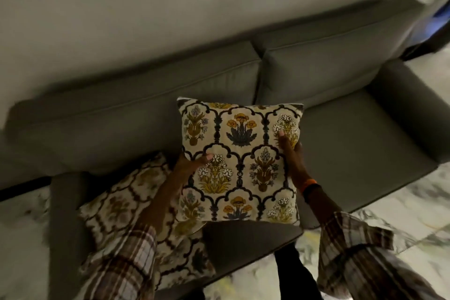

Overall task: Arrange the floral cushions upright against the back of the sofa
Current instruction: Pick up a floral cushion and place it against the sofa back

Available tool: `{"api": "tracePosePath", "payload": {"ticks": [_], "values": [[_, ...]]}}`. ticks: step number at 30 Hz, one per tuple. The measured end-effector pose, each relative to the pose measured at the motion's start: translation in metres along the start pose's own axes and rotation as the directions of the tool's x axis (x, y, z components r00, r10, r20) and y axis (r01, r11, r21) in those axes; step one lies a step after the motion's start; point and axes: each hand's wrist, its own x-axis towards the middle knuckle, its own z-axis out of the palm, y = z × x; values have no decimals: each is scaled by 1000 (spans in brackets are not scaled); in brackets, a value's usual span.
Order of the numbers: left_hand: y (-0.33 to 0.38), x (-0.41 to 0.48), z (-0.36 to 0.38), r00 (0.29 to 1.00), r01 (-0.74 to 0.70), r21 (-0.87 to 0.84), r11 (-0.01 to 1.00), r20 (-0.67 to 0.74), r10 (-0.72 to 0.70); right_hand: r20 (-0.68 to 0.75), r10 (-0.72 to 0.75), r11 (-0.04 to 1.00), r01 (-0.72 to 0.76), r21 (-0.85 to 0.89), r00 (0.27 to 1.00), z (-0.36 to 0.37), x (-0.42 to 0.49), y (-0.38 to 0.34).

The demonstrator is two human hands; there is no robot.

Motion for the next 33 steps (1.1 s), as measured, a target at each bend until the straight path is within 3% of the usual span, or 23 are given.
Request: {"api": "tracePosePath", "payload": {"ticks": [3,6,16,20,24,28,33], "values": [[14,26,107,995,85,5,996,46,-85,67,12,999,-10,-37,998,-85,81,11],[21,75,226,987,128,-32,991,103,-124,135,69,996,-75,39,988,-171,176,28],[59,202,514,929,-165,-20,986,331,163,-9,49,997,-48,62,999,-402,371,0],[69,252,601,911,-245,-18,969,339,236,-23,2,994,1,105,1000,-463,454,5],[67,306,673,867,-427,32,904,298,399,-33,-49,993,53,102,998,-511,536,3],[70,354,732,858,-479,57,876,239,454,-91,-185,977,193,86,978,-537,605,1],[62,395,762,827,-535,76,841,250,503,-80,-151,987,155,39,985,-543,647,45]]}}
